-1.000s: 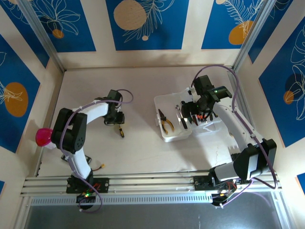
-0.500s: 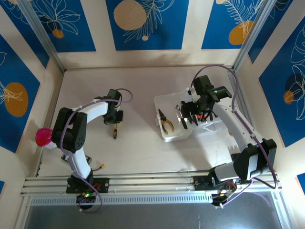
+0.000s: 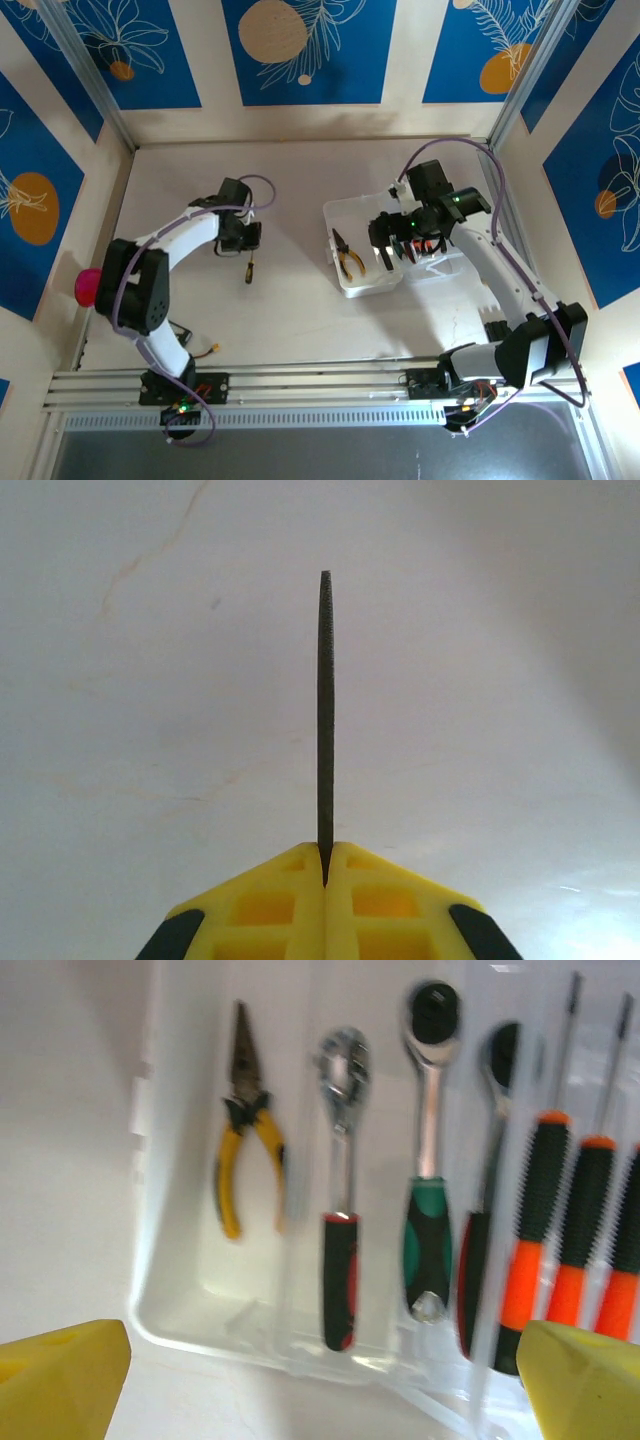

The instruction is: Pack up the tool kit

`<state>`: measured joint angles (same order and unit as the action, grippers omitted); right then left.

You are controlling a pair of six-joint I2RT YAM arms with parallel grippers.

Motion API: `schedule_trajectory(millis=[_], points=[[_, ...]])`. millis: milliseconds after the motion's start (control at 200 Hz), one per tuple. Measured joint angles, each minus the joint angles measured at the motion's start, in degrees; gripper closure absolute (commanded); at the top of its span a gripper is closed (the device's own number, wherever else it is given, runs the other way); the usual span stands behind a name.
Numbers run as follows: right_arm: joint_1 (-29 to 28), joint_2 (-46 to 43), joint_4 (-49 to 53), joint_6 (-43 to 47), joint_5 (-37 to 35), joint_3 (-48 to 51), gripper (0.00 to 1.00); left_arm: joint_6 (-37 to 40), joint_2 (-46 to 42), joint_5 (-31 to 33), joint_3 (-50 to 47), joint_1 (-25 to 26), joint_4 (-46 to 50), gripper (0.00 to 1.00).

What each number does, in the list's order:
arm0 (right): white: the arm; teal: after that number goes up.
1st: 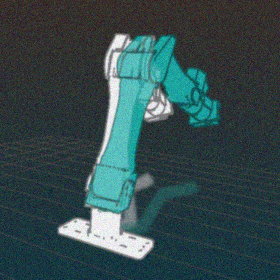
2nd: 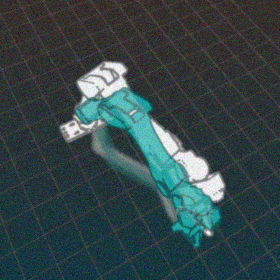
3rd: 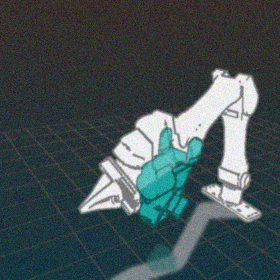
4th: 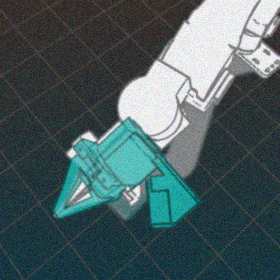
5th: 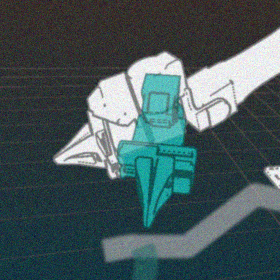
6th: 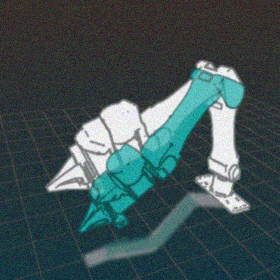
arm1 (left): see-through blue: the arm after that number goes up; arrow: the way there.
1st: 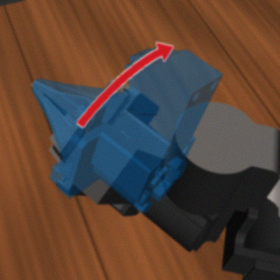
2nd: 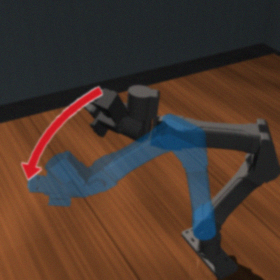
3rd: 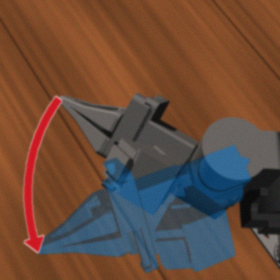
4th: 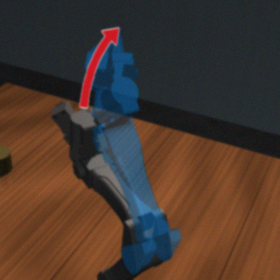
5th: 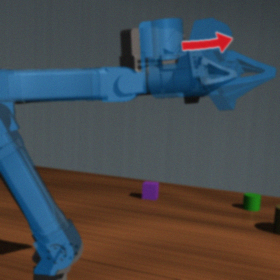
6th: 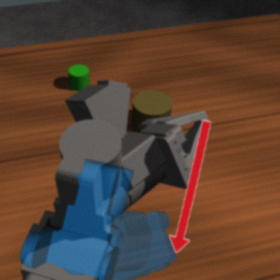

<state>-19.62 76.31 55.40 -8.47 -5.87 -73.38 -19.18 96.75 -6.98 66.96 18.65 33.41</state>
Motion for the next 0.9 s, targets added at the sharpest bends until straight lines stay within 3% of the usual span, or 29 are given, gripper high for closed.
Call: schedule_trajectory(millis=[340, 685, 790, 900], points=[[-7.5, -2.7, -20.7, -8.5, 15.0, 7.8, 0.00, -6.4, -10.1, -15.3, 7.5, 2.2, -6.3, 1.00], [-13.9, 1.6, -43.0, -17.0, 20.0, 9.9, 0.10, -14.9, -10.7, -24.6, 8.2, 7.3, -17.1, 1.00], [-14.8, 4.0, -46.5, -18.6, 20.8, 9.9, 0.16, -16.0, -10.9, -25.5, 8.2, 7.5, -18.8, 1.00], [-15.7, 6.3, -48.5, -19.4, 21.2, 9.6, 0.34, -17.0, -11.2, -26.1, 8.2, 7.5, -20.0, 1.00]])
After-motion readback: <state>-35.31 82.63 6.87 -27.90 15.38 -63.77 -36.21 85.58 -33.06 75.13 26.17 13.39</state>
